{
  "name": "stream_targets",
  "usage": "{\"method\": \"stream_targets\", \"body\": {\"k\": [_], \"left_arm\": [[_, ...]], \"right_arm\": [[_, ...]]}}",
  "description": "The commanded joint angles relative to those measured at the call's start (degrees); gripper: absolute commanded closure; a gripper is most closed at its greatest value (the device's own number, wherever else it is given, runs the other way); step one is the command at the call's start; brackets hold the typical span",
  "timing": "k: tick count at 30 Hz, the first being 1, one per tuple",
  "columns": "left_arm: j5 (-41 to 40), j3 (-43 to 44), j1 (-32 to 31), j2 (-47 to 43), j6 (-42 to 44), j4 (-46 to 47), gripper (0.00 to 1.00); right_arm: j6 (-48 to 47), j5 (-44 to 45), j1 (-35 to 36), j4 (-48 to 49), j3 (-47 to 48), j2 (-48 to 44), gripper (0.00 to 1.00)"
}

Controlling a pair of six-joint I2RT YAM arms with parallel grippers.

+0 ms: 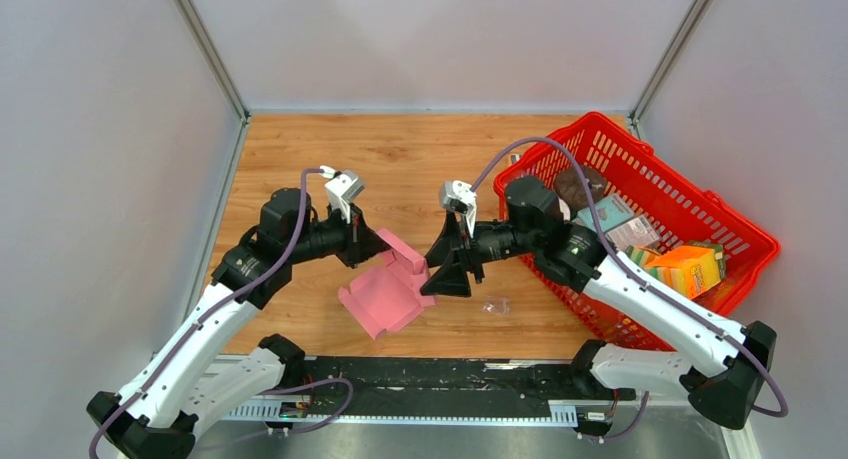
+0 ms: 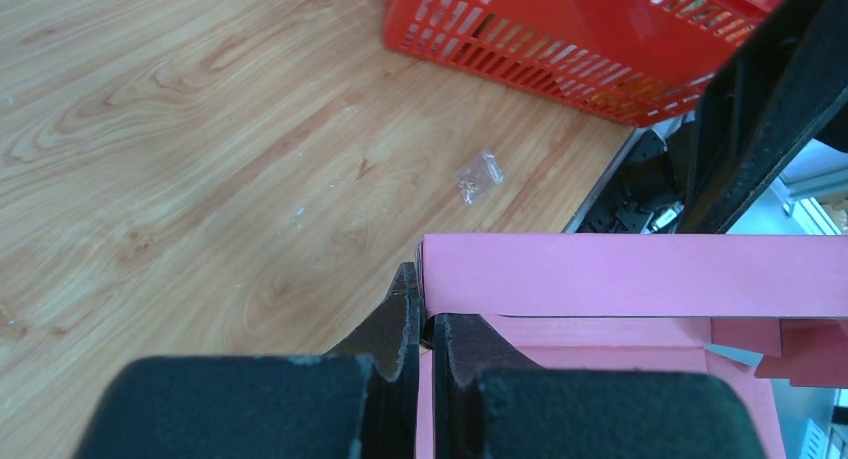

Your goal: Fold the paper box

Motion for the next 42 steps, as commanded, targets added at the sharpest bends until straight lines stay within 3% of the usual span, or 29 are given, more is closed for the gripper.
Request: {"method": "stream_targets", "body": {"k": [1, 11, 19, 25, 30, 35, 40, 42], "left_arm": [[-2.3, 2.2, 0.2, -0.2, -2.3, 1.0, 1.0], [-9.2, 2.3, 0.2, -1.4, -2.9, -1.6, 1.0], [-16.8, 2.5, 0.2, -3.9, -4.2, -3.4, 1.0], [-24.4, 3.4, -0.3, -4.4, -5.2, -6.7, 1.0], [-27.8, 5.6, -2.5, -3.3, -4.3, -9.6, 1.0], [-32.0, 6.6, -3.3, -3.2, -4.6, -11.7, 1.0], [-34.5, 7.2, -4.9, -2.3, -5.4, -12.9, 1.0], [-36.3, 7.8, -5.6, -1.5, -5.7, -13.6, 1.0]], "right_arm": [[2.7, 11.3, 1.7, 5.1, -0.2, -1.0, 0.42], [9.4, 25.1, 3.9, 6.8, 0.7, 3.0, 0.48], [10.2, 44.4, 5.8, 2.7, 1.5, 3.8, 0.66], [12.4, 58.5, 8.6, 0.5, 3.2, 6.5, 0.62], [12.2, 65.7, 10.9, -2.0, 6.5, 9.6, 0.48], [11.8, 69.3, 12.1, -3.2, 7.5, 10.2, 0.48], [11.7, 73.3, 13.3, -3.9, 8.2, 11.0, 0.58], [11.0, 73.4, 13.9, -3.6, 8.1, 10.9, 0.53]]}}
